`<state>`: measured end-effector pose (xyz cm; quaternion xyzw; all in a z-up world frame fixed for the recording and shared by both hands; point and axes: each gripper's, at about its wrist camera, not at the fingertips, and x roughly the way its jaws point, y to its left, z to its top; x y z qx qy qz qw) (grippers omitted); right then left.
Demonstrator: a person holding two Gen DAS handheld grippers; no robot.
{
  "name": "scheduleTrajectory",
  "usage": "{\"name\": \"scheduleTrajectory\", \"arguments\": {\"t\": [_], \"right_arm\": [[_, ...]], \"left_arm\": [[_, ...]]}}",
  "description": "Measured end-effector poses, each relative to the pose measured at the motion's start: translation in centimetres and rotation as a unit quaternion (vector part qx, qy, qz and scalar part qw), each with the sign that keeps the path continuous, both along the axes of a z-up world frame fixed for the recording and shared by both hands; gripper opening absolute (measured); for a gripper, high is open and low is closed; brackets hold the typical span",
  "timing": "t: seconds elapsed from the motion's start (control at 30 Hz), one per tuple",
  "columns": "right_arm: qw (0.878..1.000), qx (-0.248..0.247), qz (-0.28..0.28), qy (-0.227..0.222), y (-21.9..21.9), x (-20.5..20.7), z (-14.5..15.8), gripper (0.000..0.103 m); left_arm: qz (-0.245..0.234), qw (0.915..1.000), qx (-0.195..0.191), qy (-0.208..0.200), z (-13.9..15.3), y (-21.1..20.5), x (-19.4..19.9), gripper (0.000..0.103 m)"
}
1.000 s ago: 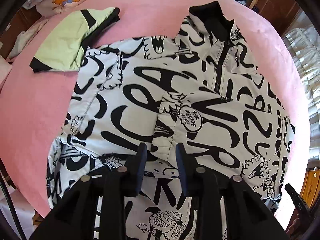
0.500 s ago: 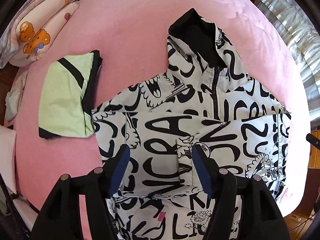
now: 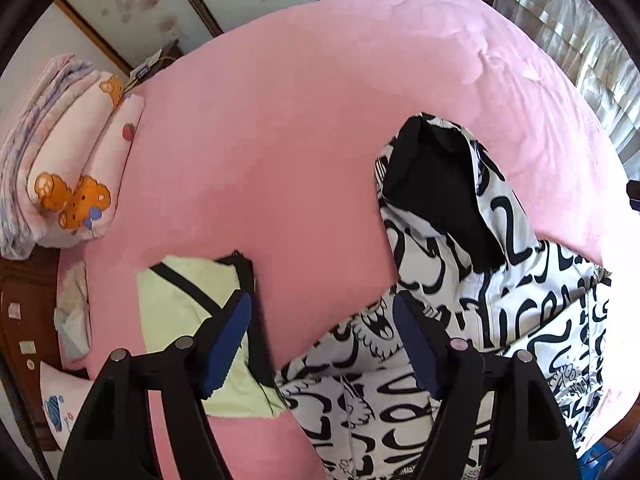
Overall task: Fold large clothes
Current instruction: 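Grasp the black collar of the jacket with both grippers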
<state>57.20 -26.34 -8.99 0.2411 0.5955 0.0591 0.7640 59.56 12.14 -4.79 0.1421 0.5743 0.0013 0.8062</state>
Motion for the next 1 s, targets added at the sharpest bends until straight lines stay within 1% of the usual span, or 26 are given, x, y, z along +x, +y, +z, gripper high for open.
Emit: {"name": "scheduleTrajectory", "arguments": {"t": [0.03, 0.07, 0.13, 0.17, 0.2, 0.23, 0.27, 0.33, 0.4, 0.47, 0.57, 0.63, 0.73, 0.8, 0.83, 0.87, 0.93, 1.0], "right_arm": [[1.000, -0.007, -0.001, -0.003, 0.3, 1.3, 0.0, 0.053], [1.000, -0.010, 0.001, -0.007, 0.7, 2.5, -0.1, 0.054], [1.000, -0.024, 0.015, -0.013, 1.8, 5.0, -0.6, 0.054], [0.999, -0.041, 0.023, -0.015, 2.4, 6.1, -1.0, 0.054], [0.998, -0.059, 0.031, -0.020, 3.1, 7.2, -1.5, 0.054], [0.997, -0.064, 0.036, -0.024, 3.6, 8.0, -2.2, 0.054], [0.997, -0.060, 0.040, -0.029, 4.0, 8.9, -2.9, 0.054], [0.997, -0.040, 0.041, -0.046, 4.6, 10.4, -4.5, 0.054], [0.997, -0.019, 0.038, -0.066, 4.8, 11.8, -6.1, 0.054], [0.995, -0.016, 0.037, -0.089, 5.1, 13.0, -7.6, 0.054], [0.989, -0.031, 0.055, -0.135, 5.7, 14.3, -10.0, 0.054], [0.985, -0.040, 0.055, -0.156, 5.6, 15.0, -11.6, 0.054], [0.985, -0.027, 0.062, -0.158, 5.5, 16.2, -14.7, 0.054], [0.986, -0.016, 0.069, -0.151, 5.5, 17.1, -16.8, 0.054], [0.987, -0.010, 0.072, -0.145, 5.6, 17.5, -17.8, 0.054], [0.987, -0.005, 0.078, -0.138, 5.7, 17.8, -18.8, 0.054], [0.987, 0.002, 0.096, -0.132, 6.2, 18.4, -20.4, 0.054], [0.986, 0.007, 0.105, -0.133, 6.6, 18.8, -21.6, 0.053]], "left_arm": [[-0.005, 0.9999, 0.001, -0.014, 0.0, -0.3, 1.4, 0.083], [-0.011, 0.9995, -0.002, -0.029, -0.1, -0.5, 2.9, 0.087], [-0.026, 0.9982, -0.010, -0.053, -0.6, -1.2, 5.4, 0.088], [-0.034, 0.9972, -0.019, -0.064, -1.0, -1.5, 6.6, 0.088], [-0.040, 0.9963, -0.023, -0.073, -1.5, -1.8, 7.7, 0.088], [-0.038, 0.9954, -0.026, -0.084, -2.1, -1.9, 8.8, 0.088], [-0.033, 0.9944, -0.028, -0.096, -2.7, -1.9, 9.5, 0.088], [-0.018, 0.9911, -0.045, -0.124, -4.2, -1.6, 11.1, 0.088], [0.000, 0.9885, -0.069, -0.134, -6.2, -0.9, 12.5, 0.088], [0.028, 0.9861, -0.092, -0.135, -8.7, 0.2, 14.1, 0.088], [0.059, 0.9813, -0.119, -0.139, -12.6, 1.9, 15.4, 0.088], [0.067, 0.9797, -0.134, -0.133, -15.4, 2.7, 16.0, 0.088], [0.064, 0.9804, -0.150, -0.112, -19.3, 3.2, 16.8, 0.088], [0.058, 0.9790, -0.166, -0.103, -21.5, 3.0, 17.2, 0.088], [0.051, 0.9775, -0.181, -0.096, -22.5, 2.9, 17.5, 0.086], [0.042, 0.9751, -0.198, -0.090, -23.5, 2.6, 17.8, 0.080], [0.028, 0.9693, -0.232, -0.077, -25.1, 1.8, 18.3, 0.074], [0.010, 0.9633, -0.263, -0.052, -26.7, 0.6, 19.0, 0.071]]}}
